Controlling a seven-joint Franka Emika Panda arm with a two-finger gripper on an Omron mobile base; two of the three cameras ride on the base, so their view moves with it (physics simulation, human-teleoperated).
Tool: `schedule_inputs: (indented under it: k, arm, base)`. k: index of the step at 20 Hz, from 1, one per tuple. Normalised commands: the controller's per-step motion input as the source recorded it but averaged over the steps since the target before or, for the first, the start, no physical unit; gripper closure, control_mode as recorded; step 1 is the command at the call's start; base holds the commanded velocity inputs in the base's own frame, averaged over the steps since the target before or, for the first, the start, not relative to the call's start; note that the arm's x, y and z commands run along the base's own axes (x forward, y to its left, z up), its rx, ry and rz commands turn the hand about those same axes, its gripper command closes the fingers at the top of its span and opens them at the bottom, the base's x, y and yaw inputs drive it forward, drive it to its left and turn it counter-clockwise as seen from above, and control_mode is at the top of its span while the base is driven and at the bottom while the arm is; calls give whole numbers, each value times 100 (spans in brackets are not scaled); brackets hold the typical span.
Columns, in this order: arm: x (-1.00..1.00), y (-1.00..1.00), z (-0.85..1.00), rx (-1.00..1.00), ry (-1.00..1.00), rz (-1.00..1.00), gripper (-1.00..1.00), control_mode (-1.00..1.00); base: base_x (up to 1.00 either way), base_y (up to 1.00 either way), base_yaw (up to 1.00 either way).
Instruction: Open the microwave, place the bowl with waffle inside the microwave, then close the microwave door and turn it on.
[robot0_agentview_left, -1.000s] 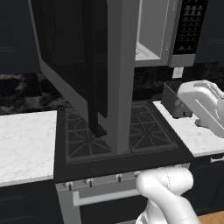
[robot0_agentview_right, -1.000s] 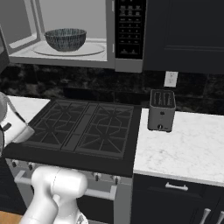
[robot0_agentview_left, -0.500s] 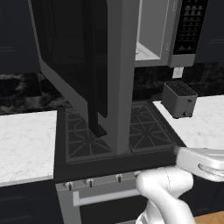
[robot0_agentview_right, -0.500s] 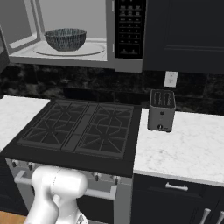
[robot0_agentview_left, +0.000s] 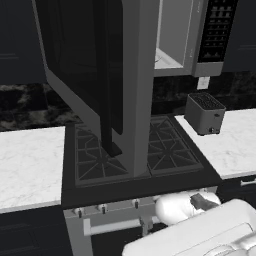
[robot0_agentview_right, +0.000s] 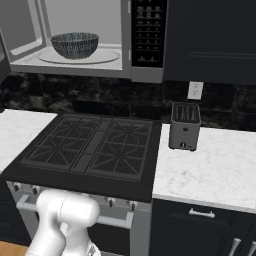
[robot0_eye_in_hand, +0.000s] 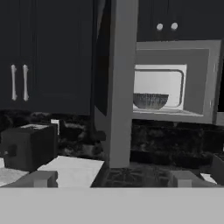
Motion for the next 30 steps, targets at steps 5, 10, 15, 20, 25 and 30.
schedule_inputs:
  k: [5, 10, 15, 20, 25, 30]
  arm:
    - [85, 89, 6, -12, -13, -44, -100, -100]
    - [100, 55, 4, -6, -12, -46, -100, -100]
    - [100, -2, 0, 0, -18, -19, -100, -100]
    - [100, -20, -2, 0, -11, -2, -100, -100]
    - [100, -39, -5, 0, 0, 0, -100, -100]
    - [100, -40, -4, 0, 0, 0, -100, -100]
  base:
    - [0, 0, 0]
    - [0, 0, 0]
    - [0, 0, 0]
    - [0, 0, 0]
    - [0, 0, 0]
    - [0, 0, 0]
